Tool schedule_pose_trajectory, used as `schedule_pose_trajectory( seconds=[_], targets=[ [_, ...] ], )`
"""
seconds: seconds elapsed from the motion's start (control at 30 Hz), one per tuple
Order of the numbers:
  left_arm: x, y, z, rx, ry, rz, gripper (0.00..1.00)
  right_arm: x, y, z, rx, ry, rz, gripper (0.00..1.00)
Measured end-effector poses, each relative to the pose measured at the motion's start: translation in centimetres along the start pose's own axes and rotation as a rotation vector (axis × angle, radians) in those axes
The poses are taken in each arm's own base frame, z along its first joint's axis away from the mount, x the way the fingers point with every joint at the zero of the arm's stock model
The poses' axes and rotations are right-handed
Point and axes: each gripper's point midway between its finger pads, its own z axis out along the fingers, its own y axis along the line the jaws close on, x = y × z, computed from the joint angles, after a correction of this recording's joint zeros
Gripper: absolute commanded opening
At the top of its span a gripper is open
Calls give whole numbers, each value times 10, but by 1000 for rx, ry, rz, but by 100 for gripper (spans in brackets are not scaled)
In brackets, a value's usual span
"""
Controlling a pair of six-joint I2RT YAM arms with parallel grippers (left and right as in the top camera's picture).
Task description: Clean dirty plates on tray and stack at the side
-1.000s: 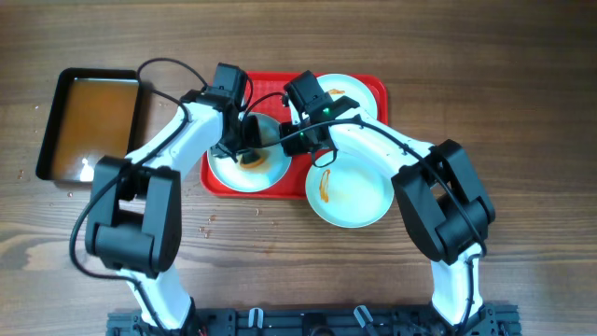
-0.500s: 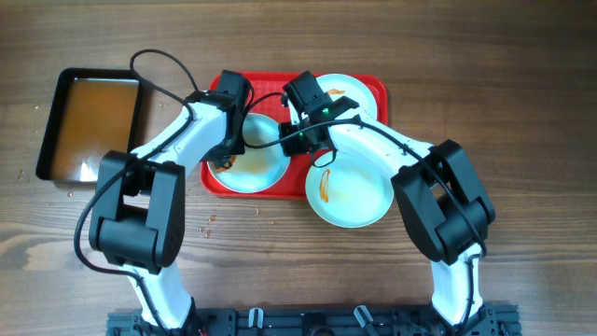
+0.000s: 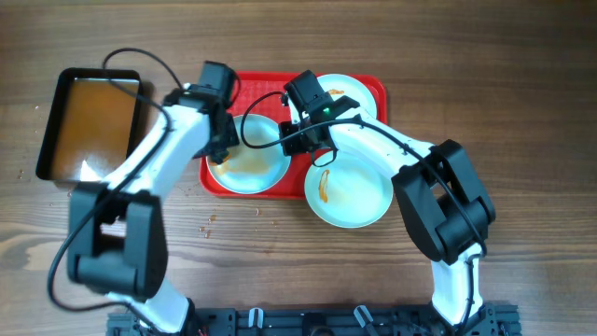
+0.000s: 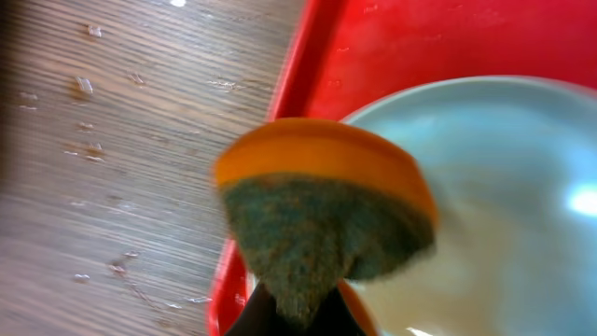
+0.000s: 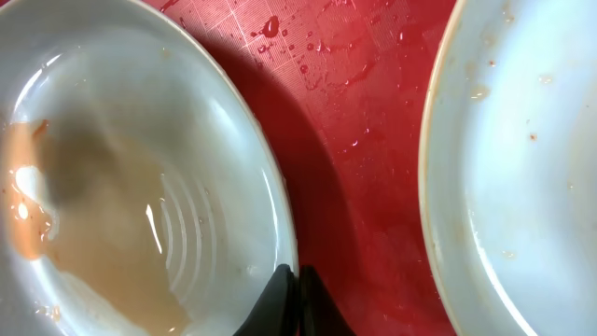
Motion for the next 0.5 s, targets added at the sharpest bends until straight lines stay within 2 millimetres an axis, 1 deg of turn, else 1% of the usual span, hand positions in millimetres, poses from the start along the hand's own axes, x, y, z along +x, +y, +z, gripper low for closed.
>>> schedule_pose_trajectory(
  seconds=[0.03,0.07,0.1,0.13,0.17,0.2,0.23,0.27,0.3,0.37,0.4,0.43,0.47,0.5],
  targets=[
    [-4,0,-9,71,5,-42,4,0,0,0,0,0,0,4],
    [-13,9,-24,153,-6,-111,4,0,0,0,0,1,0,4],
    [-19,18,-32,191,-11,-153,4,2,-1,-1,4,10,-2,4],
    [-22,31,-41,227,-12,-204,4,4,-1,-4,11,27,-10,4],
    [-27,49,-51,251,-21,-266,4,4,-1,-5,14,29,-24,4],
    [-28,66,-57,262,-19,-321,4,-2,2,-14,14,13,-45,4],
    [-27,76,-57,262,-13,-350,4,-10,4,-25,26,-17,-65,4],
    [-25,86,-56,259,6,-383,4,-22,5,-40,50,-69,-83,4],
    [-22,95,-55,254,19,-409,4,-37,6,-63,87,-142,-113,4],
    [-20,105,-54,247,31,-441,4,-58,6,-101,148,-253,-161,4],
    [-20,106,-54,248,34,-443,4,-66,5,-118,185,-300,-190,4],
    [-20,104,-54,259,37,-441,4,-74,3,-140,251,-359,-235,4],
    [-20,103,-55,268,39,-438,4,-79,3,-156,307,-401,-272,4],
    [-19,101,-55,276,41,-437,4,-81,5,-168,366,-430,-316,4]
  ],
)
